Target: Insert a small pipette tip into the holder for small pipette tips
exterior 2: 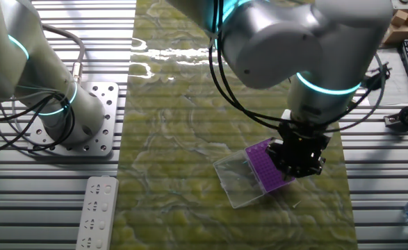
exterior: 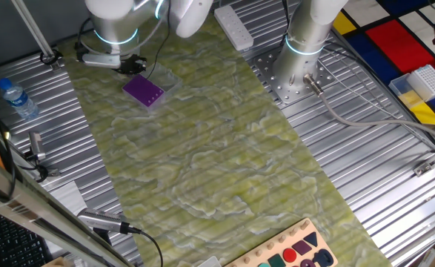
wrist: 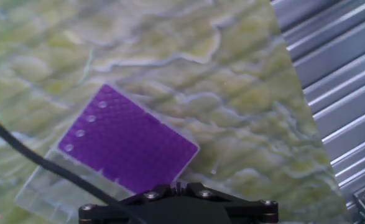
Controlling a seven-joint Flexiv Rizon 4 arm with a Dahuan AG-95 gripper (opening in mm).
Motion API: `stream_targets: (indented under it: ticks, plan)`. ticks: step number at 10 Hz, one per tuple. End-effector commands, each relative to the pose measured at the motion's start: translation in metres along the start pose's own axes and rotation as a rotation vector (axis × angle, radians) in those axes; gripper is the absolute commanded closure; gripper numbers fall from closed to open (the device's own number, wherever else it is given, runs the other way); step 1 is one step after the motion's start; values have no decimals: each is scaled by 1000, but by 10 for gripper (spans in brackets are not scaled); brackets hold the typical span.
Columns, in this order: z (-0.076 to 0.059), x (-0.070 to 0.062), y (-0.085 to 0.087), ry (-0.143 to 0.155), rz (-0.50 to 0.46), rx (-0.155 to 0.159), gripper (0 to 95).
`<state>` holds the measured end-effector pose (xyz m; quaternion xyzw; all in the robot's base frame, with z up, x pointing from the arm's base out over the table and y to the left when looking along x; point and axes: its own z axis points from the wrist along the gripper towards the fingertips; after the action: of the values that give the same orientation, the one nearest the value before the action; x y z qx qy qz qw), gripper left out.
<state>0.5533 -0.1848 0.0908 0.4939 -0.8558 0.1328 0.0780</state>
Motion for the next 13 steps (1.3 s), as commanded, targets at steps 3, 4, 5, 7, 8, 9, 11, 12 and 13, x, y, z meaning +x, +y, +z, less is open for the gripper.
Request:
stream_targets:
  ticks: [3,4,5,7,8,9,11,12,13]
  plan:
    - [-1,-3,0,-33,114,-24,950]
    - [-1,-3,0,-25,170,-28,950]
    - [-1,-3,0,-21,234,-32,950]
    - [-1,-3,0,-28,325,-37,950]
    - [-1,-3,0,-19,368,-31,950]
    - [-1,-3,0,-19,373,-31,950]
    - [-1,-3,0,-33,339,-43,950]
    - [-1,-3,0,-65,299,-61,950]
    - [-1,-3,0,-94,272,-72,950]
